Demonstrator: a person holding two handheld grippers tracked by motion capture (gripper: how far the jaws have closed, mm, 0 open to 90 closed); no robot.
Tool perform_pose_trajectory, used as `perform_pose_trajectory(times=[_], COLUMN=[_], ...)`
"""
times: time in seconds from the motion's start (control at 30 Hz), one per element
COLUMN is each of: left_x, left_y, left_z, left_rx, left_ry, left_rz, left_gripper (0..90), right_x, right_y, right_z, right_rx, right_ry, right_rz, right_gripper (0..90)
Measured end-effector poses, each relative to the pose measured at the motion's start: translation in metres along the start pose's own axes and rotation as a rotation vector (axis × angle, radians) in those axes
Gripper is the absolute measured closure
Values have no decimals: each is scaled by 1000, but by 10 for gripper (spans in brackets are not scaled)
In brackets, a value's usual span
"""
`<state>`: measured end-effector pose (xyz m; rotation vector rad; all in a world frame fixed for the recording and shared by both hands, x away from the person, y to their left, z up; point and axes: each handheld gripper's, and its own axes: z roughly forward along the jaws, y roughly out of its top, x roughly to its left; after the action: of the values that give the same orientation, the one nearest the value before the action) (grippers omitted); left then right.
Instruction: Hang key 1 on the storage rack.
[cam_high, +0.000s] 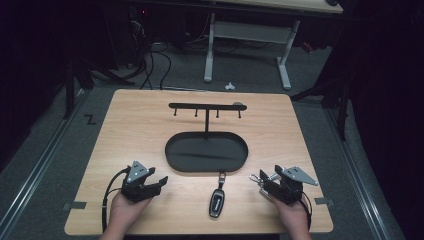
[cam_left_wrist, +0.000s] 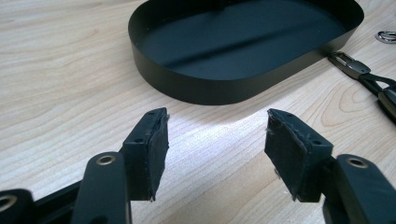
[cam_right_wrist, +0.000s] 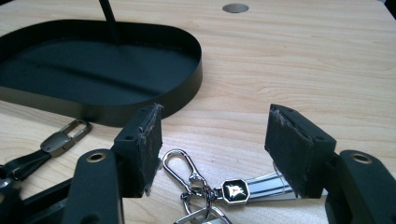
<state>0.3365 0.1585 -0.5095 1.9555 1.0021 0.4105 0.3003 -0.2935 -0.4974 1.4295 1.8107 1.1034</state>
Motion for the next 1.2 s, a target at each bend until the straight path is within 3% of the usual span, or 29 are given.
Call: perform_pose_trajectory(times=[0.33,0.43,0.47,0.5,0.53,0.57,0.63,0.7,0.8,0.93,1.03,1.2], left_x=[-5,0,1,1,2,3,10,15,17,20,18,20], left_y=[7,16,23,26,28,27,21,6,4,3,3,0], left_z=[10,8,4,1,-5,-8,-9,-7,-4,-6,-7,-8], left_rx=[-40,-49,-43,-42,-39,-42,-55,-77,-20,-48,-50,-39], left_ry=[-7,-56,-67,-63,-31,-14,-3,42,56,29,40,40], left_rz=[13,-55,-58,-38,6,19,-9,-18,34,-5,28,29], left_gripper=[352,336,335,328,329,328,328,329,302,307,304,304], right_x=[-2,-3,-2,-1,0,4,11,20,35,56,79,107], right_y=[-9,-10,-9,-9,-8,-7,-6,-4,-1,0,-3,-3], right_z=[-2,-5,-5,-6,-7,-9,-10,-9,-8,2,15,28], right_rx=[31,39,41,40,38,37,34,34,26,45,94,136], right_ry=[-35,-47,-48,-44,-39,-32,-19,-4,23,66,108,159], right_rz=[-33,-26,-23,-20,-21,-31,-42,-48,-66,-72,-102,-127], right_gripper=[385,378,371,354,343,319,280,229,195,185,174,158])
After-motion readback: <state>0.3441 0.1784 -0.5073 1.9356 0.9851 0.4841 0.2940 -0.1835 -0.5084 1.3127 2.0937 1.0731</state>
